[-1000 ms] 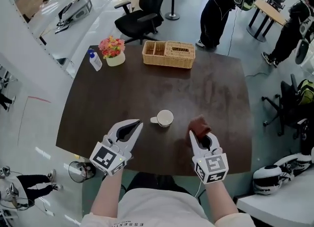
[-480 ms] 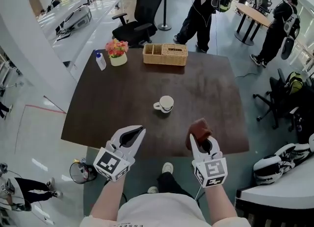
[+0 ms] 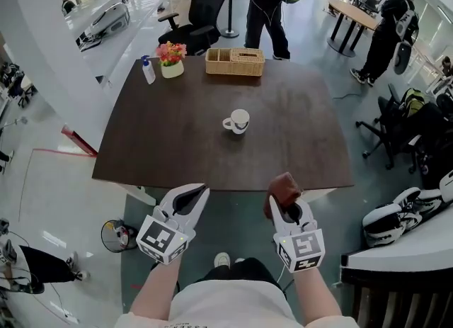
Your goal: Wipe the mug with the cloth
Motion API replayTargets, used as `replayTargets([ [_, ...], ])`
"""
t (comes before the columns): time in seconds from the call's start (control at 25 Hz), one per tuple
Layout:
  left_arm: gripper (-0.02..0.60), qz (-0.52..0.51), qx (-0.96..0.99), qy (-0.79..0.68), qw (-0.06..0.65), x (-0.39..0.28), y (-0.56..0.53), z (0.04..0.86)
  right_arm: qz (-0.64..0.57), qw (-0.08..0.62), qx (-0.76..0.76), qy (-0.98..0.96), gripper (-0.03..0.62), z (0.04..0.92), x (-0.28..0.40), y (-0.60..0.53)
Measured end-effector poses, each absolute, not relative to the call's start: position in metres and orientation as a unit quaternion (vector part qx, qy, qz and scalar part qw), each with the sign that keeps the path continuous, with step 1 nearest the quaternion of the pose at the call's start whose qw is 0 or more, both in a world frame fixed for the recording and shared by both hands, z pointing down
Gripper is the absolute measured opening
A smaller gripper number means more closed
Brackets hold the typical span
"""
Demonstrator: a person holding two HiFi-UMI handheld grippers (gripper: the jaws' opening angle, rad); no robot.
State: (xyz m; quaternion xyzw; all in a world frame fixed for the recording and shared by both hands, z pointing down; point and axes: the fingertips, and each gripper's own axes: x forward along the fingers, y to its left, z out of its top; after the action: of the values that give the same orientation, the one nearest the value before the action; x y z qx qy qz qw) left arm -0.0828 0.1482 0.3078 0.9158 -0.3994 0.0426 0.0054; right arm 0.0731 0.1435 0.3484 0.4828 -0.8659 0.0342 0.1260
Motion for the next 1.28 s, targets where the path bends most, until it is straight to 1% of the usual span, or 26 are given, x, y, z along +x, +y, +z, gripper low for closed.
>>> replayTargets([
  [0.28, 0.0, 0.035, 0.915, -0.402, -0.014, -0.068, 0.211, 0.291, 0.033, 0.112, 0.478, -0.871, 0.08, 0.341, 0.083, 0.203],
  [0.72, 0.0, 0.021, 0.911, -0.411, -0.015, -0.029, 0.303, 0.284, 0.017, 0.107, 0.453, -0.885, 0.078, 0.329, 0.097, 0.298],
  [0.96, 0.0, 0.026, 0.911, -0.41, -0.024, -0.024, 0.328, 0.276, 0.017, 0.101, 0.453, -0.886, 0.078, 0.324, 0.105, 0.325],
  [1.28, 0.0, 0.026, 0.914, -0.405, -0.026, -0.017, 0.334, 0.274, 0.013, 0.101, 0.448, -0.888, 0.075, 0.323, 0.106, 0.331],
])
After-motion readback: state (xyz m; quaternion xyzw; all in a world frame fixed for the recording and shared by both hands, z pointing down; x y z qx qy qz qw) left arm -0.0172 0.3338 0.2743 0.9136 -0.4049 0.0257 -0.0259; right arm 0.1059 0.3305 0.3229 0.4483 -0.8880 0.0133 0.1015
